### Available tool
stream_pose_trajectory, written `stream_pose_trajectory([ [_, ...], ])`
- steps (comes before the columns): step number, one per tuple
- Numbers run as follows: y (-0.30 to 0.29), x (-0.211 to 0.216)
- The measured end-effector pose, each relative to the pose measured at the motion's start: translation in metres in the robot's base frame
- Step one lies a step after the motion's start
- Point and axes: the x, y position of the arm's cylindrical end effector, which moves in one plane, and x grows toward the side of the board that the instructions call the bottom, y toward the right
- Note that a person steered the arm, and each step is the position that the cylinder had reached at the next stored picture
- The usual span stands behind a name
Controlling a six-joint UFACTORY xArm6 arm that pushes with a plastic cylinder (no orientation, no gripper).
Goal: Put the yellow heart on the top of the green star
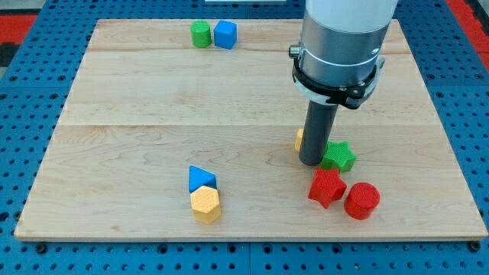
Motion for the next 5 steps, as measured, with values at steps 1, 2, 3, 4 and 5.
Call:
stream_pose_trajectory([
  [1,-0.031,-0.002],
  [2,-0.043,-0.006],
  [3,-0.026,-0.027],
  [4,0.000,-0.037],
  [5,0.038,-0.029],
])
